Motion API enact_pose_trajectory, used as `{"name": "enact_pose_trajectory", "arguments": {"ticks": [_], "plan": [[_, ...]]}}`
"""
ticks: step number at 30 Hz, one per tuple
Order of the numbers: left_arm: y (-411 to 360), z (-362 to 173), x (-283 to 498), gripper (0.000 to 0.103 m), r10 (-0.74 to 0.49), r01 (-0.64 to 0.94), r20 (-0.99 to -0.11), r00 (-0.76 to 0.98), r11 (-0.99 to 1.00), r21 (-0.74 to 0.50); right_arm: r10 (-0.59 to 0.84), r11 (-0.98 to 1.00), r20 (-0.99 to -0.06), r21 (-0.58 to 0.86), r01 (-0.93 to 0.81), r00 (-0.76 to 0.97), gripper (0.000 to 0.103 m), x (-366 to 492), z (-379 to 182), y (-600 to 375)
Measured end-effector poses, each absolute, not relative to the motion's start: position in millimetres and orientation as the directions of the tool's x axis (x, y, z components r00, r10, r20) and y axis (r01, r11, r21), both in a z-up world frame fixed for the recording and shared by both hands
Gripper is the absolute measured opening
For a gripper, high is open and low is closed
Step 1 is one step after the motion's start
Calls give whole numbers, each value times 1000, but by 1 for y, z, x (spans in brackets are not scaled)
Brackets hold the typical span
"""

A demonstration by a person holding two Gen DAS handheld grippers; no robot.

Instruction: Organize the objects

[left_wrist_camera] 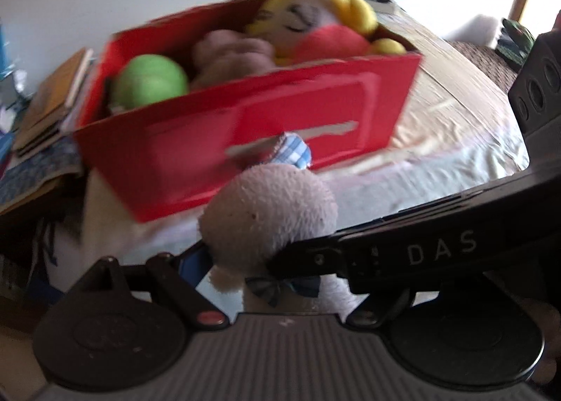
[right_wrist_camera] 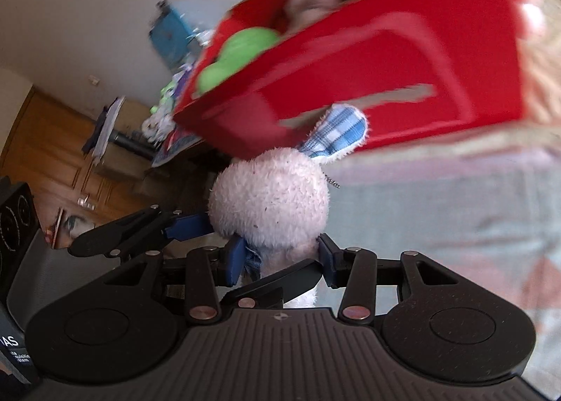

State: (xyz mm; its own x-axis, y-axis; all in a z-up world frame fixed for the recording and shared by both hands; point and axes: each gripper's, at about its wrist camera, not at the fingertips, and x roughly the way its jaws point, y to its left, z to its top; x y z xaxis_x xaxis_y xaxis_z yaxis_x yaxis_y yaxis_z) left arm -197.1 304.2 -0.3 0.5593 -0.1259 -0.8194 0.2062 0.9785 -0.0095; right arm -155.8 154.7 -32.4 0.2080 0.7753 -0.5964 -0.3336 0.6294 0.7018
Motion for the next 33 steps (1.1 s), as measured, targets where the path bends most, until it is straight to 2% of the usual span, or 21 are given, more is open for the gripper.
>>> {"name": "enact_pose_trajectory", "arguments": {"ticks": [11,22,27,33], "plan": [[370,25,-223,82,-64,67,-775,629,997,-28,799,569,-587,667,-481,132,47,-158,-5,217],[393,61,-248,82,47,-61,-697,716,998,4,851,457,-518,647,-610,88,47,-164,23,255],[385,82,-248,82,61,-41,-635,770,998,45,877,435,-456,619,-654,152,47,-167,45,247],[364,93,-224,82,3,38,-595,804,998,57,870,482,-412,604,-635,269,47,-157,53,219]]}}
